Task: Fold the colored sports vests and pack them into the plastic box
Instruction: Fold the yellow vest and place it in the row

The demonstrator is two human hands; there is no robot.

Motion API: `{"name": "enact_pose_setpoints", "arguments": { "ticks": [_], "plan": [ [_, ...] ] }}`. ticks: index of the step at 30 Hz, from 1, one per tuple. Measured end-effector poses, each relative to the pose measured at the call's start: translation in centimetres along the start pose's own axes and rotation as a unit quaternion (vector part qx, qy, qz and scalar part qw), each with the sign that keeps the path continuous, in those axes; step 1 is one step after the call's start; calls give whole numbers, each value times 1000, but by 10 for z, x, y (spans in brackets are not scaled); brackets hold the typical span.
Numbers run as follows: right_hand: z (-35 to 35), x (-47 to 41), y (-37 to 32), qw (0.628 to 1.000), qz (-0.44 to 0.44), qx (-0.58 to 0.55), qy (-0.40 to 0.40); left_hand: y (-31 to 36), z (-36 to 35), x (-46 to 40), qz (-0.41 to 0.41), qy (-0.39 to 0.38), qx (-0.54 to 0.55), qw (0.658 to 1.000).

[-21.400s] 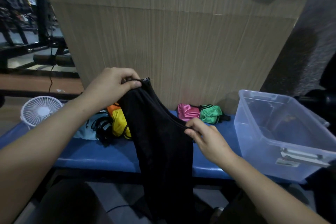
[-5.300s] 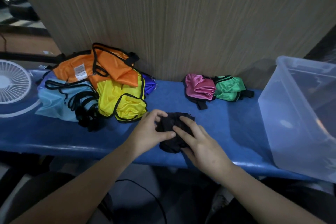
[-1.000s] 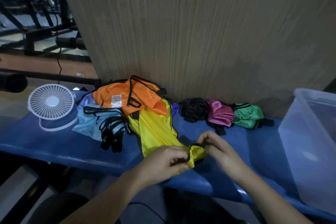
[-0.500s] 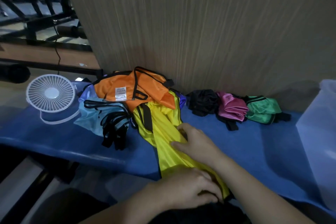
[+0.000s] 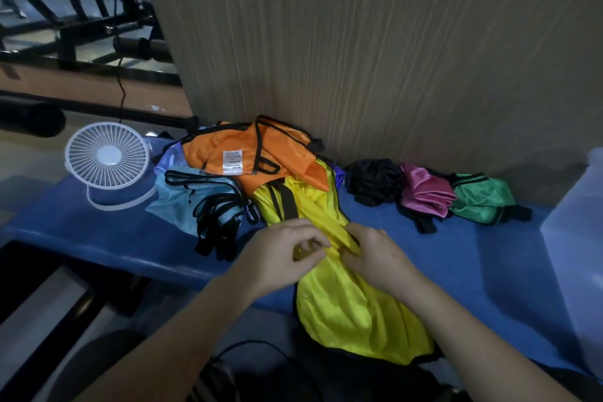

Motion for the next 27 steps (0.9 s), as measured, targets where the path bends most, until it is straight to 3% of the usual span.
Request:
{"name": "enact_pose_setpoints", "arguments": {
  "ticks": [9,18,22,27],
  "plan": [
    [32,20,32,998,-1,-6,-60,-15,-4,-8,-8,105,-57,993],
    [81,49,79,992,-51,80,-78,-18,-20,-21,47,139,-131,980],
    [93,58,94,981,-87,159,-63,-23,-29,-28,90,101,-170,976],
    [92,60,99,986,-101,129,-39,-20,-38,-30,95,49,-81,991]
  ]
}}
Point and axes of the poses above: each hand's wrist, its own x-axis away from the middle knuckle, its own z-axis out of the back of the hand, y = z × x, the point moved 1 cm from there along -x, towards the middle knuckle, and after that the axes turned 9 degrees about y, right-handed, at the moved point
